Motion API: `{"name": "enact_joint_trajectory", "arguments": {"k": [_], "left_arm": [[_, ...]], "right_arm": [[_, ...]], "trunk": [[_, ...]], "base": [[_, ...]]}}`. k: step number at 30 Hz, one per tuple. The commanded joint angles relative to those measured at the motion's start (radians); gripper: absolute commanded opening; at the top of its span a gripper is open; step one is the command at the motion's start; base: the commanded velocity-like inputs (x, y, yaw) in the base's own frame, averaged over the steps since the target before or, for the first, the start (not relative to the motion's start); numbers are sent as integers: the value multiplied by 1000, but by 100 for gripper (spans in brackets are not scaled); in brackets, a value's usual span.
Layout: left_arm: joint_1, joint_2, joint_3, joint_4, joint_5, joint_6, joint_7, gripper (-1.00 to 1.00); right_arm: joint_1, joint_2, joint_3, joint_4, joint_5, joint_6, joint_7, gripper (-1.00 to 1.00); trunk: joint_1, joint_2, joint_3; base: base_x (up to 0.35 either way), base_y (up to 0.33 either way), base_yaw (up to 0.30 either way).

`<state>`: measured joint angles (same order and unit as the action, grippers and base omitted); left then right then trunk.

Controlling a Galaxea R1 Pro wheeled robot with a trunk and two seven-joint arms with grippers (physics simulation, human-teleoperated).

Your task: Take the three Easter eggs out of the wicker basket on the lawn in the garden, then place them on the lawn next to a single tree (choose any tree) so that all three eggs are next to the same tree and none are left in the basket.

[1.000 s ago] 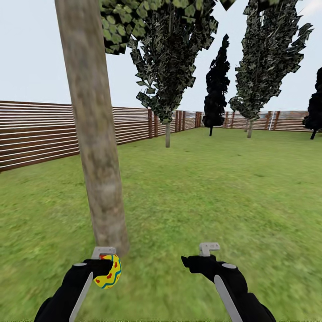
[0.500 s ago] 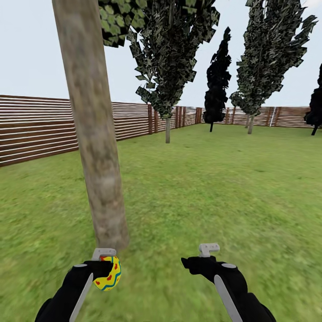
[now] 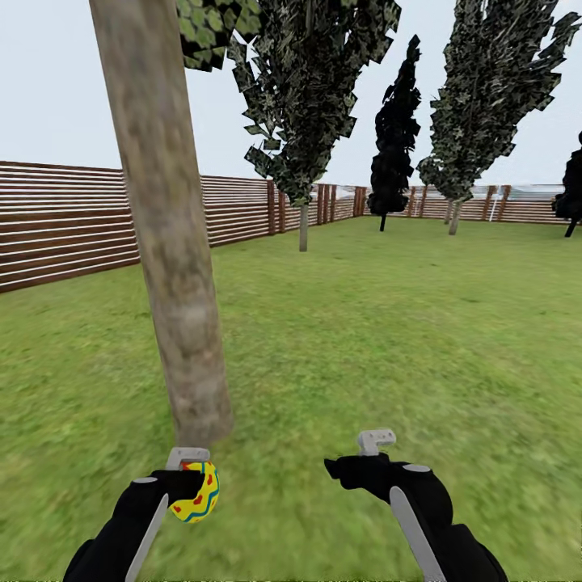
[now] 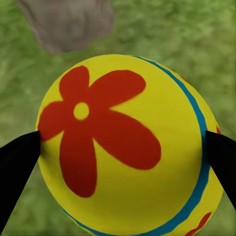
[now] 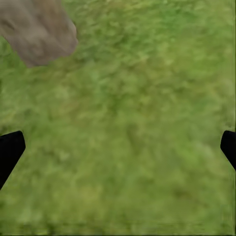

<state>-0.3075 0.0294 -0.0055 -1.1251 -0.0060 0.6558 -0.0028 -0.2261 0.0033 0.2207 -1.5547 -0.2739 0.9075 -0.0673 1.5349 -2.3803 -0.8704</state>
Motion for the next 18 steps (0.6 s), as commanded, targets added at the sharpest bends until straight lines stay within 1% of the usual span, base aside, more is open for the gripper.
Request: {"name": "enact_joint_trajectory", "arguments": {"k": [1,3,7,17,18], "left_arm": [[-1,0,-1,-1,-1,4,0,-100],[-1,1,-1,1,-2,4,0,-100],[-1,1,-1,1,0,3,0,-100],[-1,1,-1,-2,3,4,0,-100],[-1,1,-1,-2,3,4,0,-100]], "right_arm": [[-2,1,-2,-12,-8,51,-6,100],[-3,3,-4,-24,-8,98,-5,100],[-5,5,1,-30,-10,132,-3,100],[-6,9,6,-31,-10,140,-3,100],[-6,9,6,-31,-10,140,-3,100]], "trunk": [[4,-8,-6],[11,-22,-15],[27,-50,-35],[65,-120,-82],[66,-120,-88]], "base": [[0,0,0],[0,0,0],[0,0,0],[0,0,0],[0,0,0]]}}
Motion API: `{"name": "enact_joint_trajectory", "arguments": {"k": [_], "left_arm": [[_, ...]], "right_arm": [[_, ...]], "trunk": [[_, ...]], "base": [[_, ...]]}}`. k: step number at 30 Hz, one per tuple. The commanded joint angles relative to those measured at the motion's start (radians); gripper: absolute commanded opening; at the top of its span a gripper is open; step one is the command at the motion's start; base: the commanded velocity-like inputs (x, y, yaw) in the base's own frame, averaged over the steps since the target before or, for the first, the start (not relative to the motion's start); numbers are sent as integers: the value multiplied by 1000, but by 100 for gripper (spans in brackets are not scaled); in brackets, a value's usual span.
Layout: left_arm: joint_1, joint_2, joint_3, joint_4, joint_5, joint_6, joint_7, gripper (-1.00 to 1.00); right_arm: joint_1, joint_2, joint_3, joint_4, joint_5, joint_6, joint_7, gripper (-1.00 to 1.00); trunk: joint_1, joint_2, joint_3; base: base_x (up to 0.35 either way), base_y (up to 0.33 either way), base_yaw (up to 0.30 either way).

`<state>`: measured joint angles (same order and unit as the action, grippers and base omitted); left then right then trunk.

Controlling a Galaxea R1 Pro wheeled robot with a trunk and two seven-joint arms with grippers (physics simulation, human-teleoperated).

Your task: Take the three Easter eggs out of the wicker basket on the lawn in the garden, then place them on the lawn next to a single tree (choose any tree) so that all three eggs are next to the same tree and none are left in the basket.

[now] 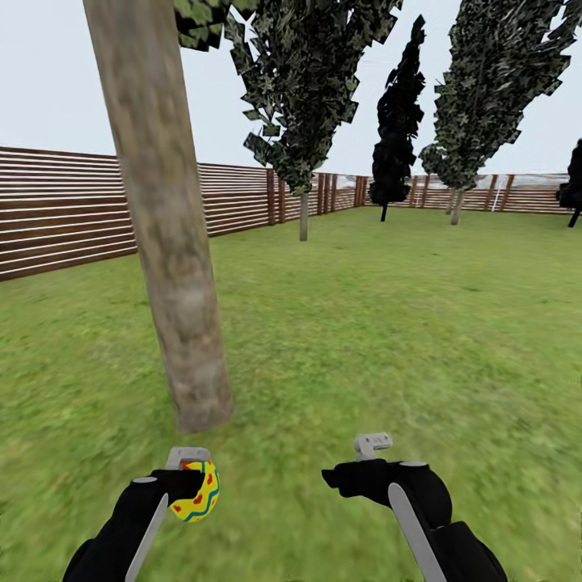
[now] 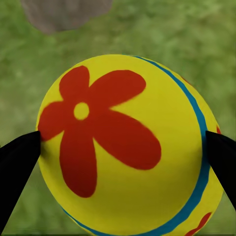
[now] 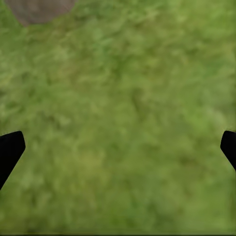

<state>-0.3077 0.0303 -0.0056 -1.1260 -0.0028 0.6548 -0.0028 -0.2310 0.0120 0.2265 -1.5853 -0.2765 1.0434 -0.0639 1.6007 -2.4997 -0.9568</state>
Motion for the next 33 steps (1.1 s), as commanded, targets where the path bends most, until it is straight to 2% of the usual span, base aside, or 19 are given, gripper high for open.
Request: {"name": "enact_joint_trajectory", "arguments": {"k": [1,13,18,26,33], "left_arm": [[0,0,-1,-4,0,5,0,-100],[0,0,-1,0,0,3,0,-100],[0,0,-1,0,-1,-36,0,-100],[-10,-2,-2,-9,1,-42,-16,-100],[-23,-26,-1,0,-1,-52,-19,-100]], "right_arm": [[-1,0,0,-1,-7,4,-7,100],[-1,0,17,-1,-7,4,-7,100],[-1,0,19,0,-7,3,-7,100],[-1,-1,19,0,-7,3,-7,100],[-1,-1,19,-1,-7,2,-7,100]], "trunk": [[0,-1,-7],[6,-4,-73],[8,-5,-100],[11,-7,-144],[15,-8,-182]], "base": [[0,0,0],[0,0,0],[0,0,0],[0,0,0],[0,0,0]]}}
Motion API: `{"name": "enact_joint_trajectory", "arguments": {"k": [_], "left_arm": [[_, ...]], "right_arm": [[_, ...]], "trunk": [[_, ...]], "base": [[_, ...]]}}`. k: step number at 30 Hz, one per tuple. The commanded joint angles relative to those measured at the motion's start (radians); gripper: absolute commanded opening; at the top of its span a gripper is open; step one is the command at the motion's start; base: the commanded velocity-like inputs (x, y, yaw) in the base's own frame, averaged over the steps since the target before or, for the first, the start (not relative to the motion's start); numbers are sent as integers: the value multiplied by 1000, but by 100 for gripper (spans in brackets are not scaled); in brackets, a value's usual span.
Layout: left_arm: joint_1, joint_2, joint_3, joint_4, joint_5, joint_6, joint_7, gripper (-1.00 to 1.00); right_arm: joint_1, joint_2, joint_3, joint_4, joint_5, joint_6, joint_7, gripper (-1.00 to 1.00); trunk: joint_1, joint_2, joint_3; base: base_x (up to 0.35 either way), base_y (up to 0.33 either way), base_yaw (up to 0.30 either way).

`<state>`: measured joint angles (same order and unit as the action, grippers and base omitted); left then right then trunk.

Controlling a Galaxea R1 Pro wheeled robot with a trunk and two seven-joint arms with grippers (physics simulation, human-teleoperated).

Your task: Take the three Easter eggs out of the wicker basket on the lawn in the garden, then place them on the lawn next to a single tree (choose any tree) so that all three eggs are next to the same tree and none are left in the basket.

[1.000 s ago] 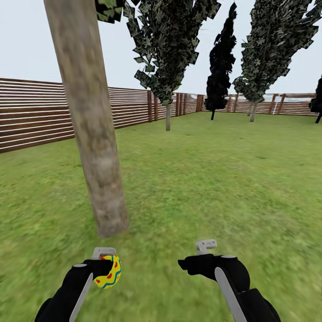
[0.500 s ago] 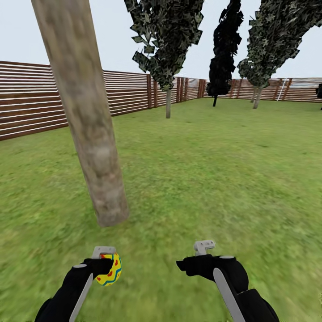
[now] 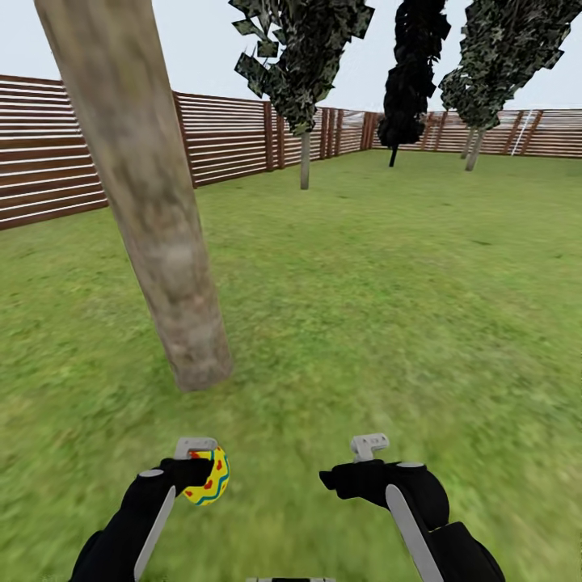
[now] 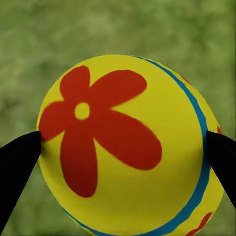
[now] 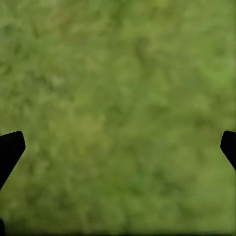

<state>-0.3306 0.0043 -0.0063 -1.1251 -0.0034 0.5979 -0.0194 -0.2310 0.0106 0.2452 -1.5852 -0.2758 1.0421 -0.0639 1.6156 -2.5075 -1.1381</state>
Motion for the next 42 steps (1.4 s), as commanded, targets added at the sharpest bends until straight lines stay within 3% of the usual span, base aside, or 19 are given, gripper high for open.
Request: {"name": "enact_joint_trajectory", "arguments": {"k": [1,14,23,42], "left_arm": [[-2,0,0,4,0,-11,-2,-100],[-5,-1,0,5,2,-31,0,-100],[-61,-3,0,-37,-1,-17,-1,-100],[-61,0,1,-44,-1,-24,6,-100]], "right_arm": [[-1,0,0,-1,-7,4,-7,100],[-1,0,0,-1,-8,4,-7,100],[-1,0,0,-1,-7,0,-7,100],[-1,0,2,0,-8,-4,-5,100]], "trunk": [[0,-1,-7],[6,-4,-78],[8,-5,-98],[16,-9,-171]], "base": [[0,0,0],[0,0,0],[0,0,0],[0,0,0]]}}
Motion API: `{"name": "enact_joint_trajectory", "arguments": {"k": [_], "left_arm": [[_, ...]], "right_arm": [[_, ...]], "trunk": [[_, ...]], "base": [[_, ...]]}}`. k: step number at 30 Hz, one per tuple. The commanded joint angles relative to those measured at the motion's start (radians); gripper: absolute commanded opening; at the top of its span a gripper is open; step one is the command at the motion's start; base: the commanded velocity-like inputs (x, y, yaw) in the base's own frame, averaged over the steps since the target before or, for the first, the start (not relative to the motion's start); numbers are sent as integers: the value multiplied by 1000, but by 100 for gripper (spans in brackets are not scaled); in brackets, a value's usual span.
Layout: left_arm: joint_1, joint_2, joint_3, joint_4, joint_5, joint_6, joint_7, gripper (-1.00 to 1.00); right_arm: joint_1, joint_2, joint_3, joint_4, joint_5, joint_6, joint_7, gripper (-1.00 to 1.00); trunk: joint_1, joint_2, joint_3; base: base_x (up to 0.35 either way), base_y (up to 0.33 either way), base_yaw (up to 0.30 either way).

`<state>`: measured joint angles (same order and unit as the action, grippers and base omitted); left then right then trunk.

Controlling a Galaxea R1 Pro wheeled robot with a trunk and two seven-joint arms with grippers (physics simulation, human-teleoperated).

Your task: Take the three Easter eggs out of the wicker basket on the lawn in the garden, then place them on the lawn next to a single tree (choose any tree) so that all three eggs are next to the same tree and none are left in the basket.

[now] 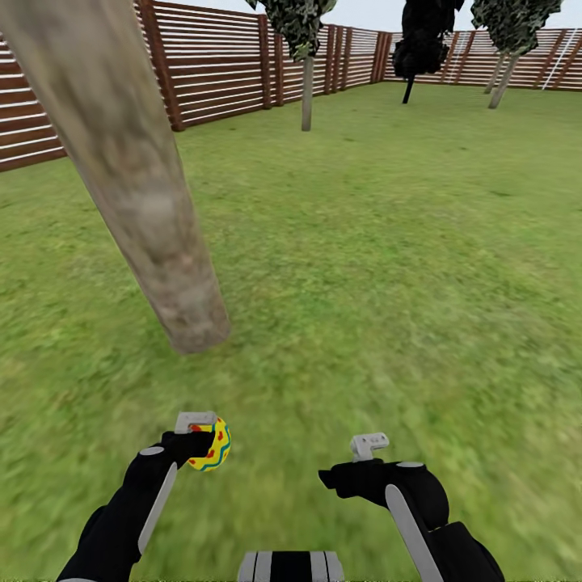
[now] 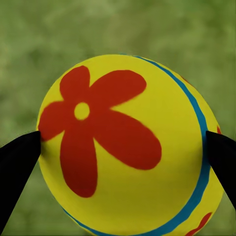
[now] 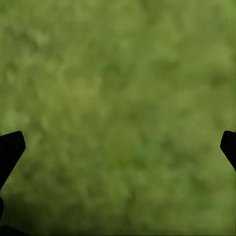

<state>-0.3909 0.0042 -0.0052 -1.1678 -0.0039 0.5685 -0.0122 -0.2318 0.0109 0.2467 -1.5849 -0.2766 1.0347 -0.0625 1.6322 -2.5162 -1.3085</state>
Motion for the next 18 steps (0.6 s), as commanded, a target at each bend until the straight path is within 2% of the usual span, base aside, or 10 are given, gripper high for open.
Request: {"name": "enact_joint_trajectory", "arguments": {"k": [1,18], "left_arm": [[0,0,-1,-1,0,5,-1,-100],[0,0,-1,-3,0,1,-2,-100]], "right_arm": [[-1,0,0,-1,-7,4,-7,100],[0,1,0,-1,-7,4,-7,100]], "trunk": [[0,-1,-5],[8,-5,-70]], "base": [[0,0,0],[0,0,0]]}}
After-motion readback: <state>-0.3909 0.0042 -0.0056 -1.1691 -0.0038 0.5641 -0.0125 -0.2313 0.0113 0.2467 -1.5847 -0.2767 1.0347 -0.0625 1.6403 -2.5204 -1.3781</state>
